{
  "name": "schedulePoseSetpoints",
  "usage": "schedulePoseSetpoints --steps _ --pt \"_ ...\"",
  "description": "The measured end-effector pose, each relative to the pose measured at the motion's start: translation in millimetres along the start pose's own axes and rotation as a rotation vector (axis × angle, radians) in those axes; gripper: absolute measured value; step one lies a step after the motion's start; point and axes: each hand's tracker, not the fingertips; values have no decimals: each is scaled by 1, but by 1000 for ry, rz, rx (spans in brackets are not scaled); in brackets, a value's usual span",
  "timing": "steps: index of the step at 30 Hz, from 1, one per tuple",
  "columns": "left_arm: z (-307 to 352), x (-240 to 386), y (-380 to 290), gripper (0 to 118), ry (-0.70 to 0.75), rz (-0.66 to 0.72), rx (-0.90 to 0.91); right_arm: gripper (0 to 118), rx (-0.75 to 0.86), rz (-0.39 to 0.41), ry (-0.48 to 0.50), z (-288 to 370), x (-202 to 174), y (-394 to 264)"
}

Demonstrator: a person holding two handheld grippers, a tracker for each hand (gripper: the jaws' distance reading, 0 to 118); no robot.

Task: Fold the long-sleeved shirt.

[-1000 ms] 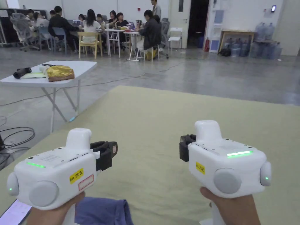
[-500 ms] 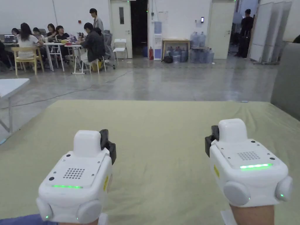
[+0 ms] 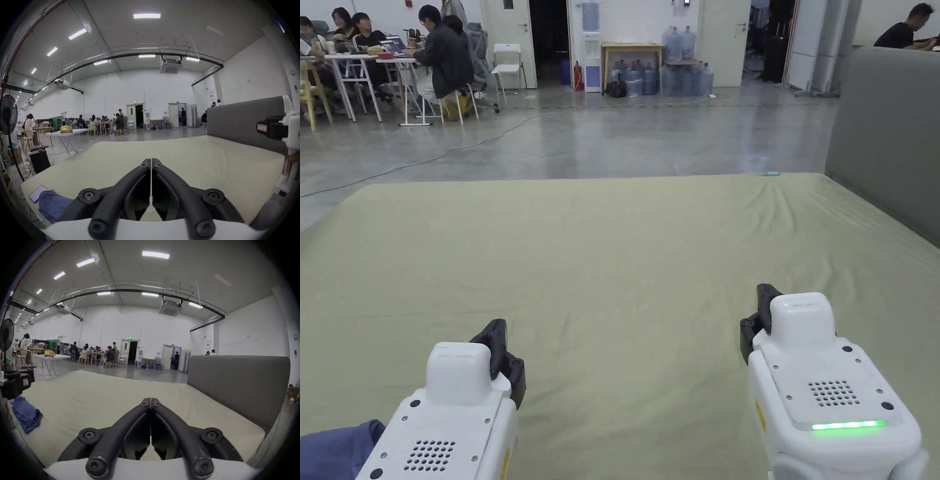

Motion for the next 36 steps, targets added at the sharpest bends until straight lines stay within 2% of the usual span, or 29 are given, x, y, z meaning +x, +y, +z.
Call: schedulePoseSetpoints --steps 9,10,12,13,14,15,16,17,19,22,25,26,29,36 --pt "-4 4 5 0 -9 -23 3 0 -30 -15 6 -5 1 -11" --pt "-6 4 5 0 -11 -22 1 4 -31 -19 3 -6 2 -11" --pt "-8 4 5 2 -12 -17 -5 37 -27 -32 -7 -6 5 -13" --pt "-10 5 5 7 -10 -18 -10 49 -20 -41 -7 -7 5 -13" --pt "-12 5 4 7 -4 -19 -11 49 -21 -40 -12 -10 5 -13" --pt "-16 5 3 33 7 -19 -13 79 -27 -34 -17 -11 5 -14" --pt "-19 5 3 92 15 -13 -24 110 -25 -26 -28 -12 4 -15" --pt "-23 4 1 118 12 0 -60 118 -11 -19 -34 -12 3 -17" --pt "-21 -1 1 118 -21 27 -25 118 79 4 -13 -13 2 -24" --pt "-16 3 -10 118 -23 32 20 118 112 94 -53 -15 -6 -33" --pt "-13 7 -21 118 5 -3 77 118 12 1 9 -15 -3 -34" --pt "-13 7 -20 117 11 -2 62 118 3 -7 -19 -15 -4 -34" --pt "-12 4 -13 117 -6 16 1 118 36 -26 -2 -10 -2 -35" --pt "-6 4 -13 117 -10 45 -1 118 31 -24 -7 -5 -1 -29"
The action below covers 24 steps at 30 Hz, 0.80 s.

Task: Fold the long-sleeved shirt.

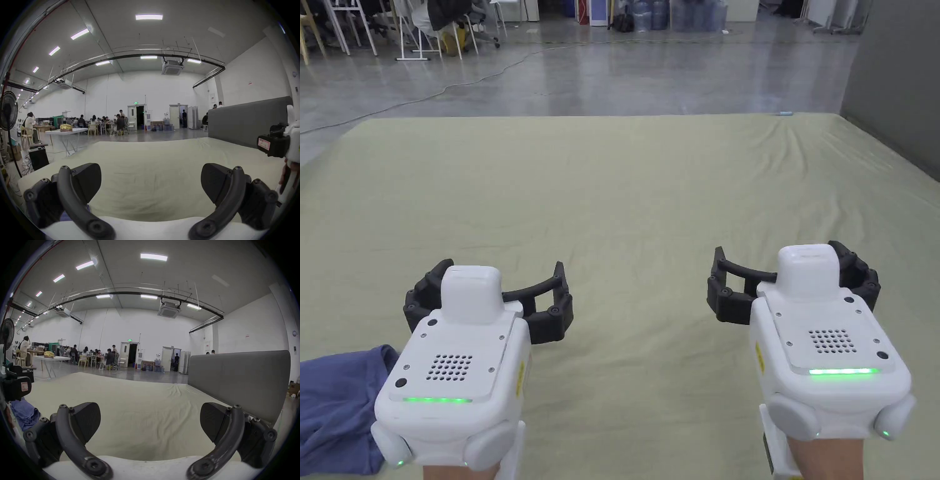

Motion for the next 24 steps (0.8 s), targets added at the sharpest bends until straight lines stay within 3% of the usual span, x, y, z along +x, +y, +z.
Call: schedulePoseSetpoints --steps 4,11,21,24 --pt "5 2 -1 117 -37 -15 78 118 7 -2 -13 2 2 0" --pt "0 11 5 117 106 50 3 118 -3 1 -15 2 4 -3" --pt "4 23 0 117 105 -9 22 118 -9 17 -8 1 1 -4" --pt "3 20 4 118 102 43 9 118 -12 14 -8 1 1 -5"
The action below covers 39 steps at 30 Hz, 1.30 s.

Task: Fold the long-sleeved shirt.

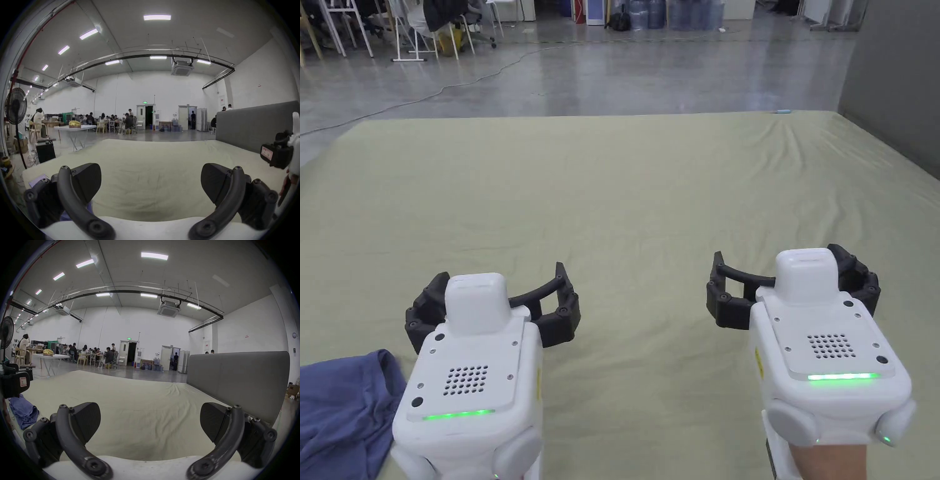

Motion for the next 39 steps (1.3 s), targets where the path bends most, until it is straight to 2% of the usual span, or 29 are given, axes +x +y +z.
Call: schedulePoseSetpoints --steps 5,12,15,18,23,30,39 --pt "3 -8 4 118 -39 74 15 118 1 11 -1 0 1 -1" --pt "-1 -10 2 118 -48 58 26 118 2 11 -3 0 2 0" --pt "-1 -10 -1 118 15 69 111 118 2 13 -4 0 2 0" --pt "-3 -9 5 118 25 53 72 118 3 14 -5 0 3 0" --pt "-5 0 4 118 30 -81 11 118 2 14 -8 -2 3 1" --pt "-3 -2 5 117 -61 12 -9 118 1 23 -3 -2 3 2" --pt "-12 3 9 117 -71 23 -81 118 -4 24 -8 -2 3 0"
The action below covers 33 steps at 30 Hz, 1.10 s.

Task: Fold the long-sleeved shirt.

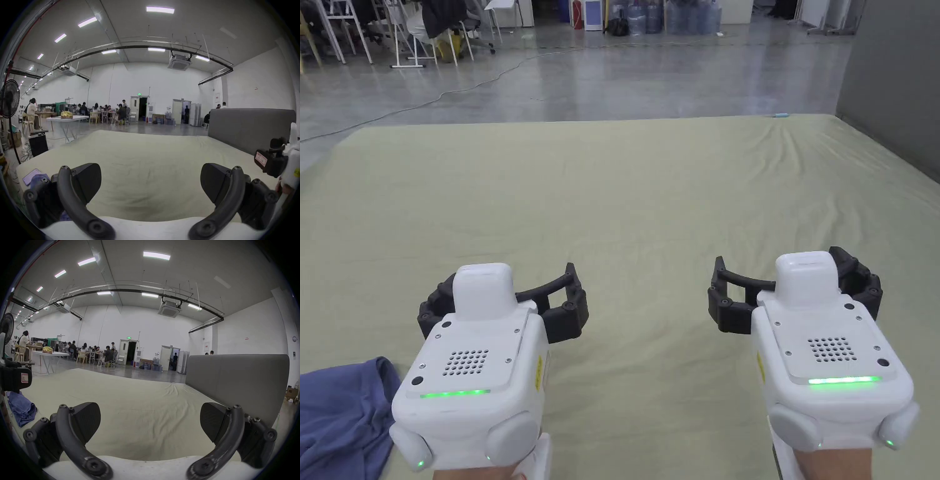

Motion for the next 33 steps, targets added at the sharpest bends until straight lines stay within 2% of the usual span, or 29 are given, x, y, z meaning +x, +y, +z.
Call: schedulePoseSetpoints --steps 2,4,8,9,15,22,33 --pt "2 -3 -1 118 -35 -30 40 118 1 -1 -2 1 1 0" --pt "4 -5 -2 118 -4 -21 109 118 2 0 -3 2 1 0" --pt "1 -8 -2 118 92 -117 83 118 0 1 -8 2 1 0" --pt "0 -8 -3 118 75 -125 78 118 1 2 -9 2 1 0" --pt "8 -21 2 117 -53 38 59 118 2 -1 -1 3 -1 0" --pt "10 -10 4 117 22 -142 43 118 8 13 6 5 -4 1" --pt "8 -20 1 117 46 -91 24 118 20 5 8 7 -2 2"
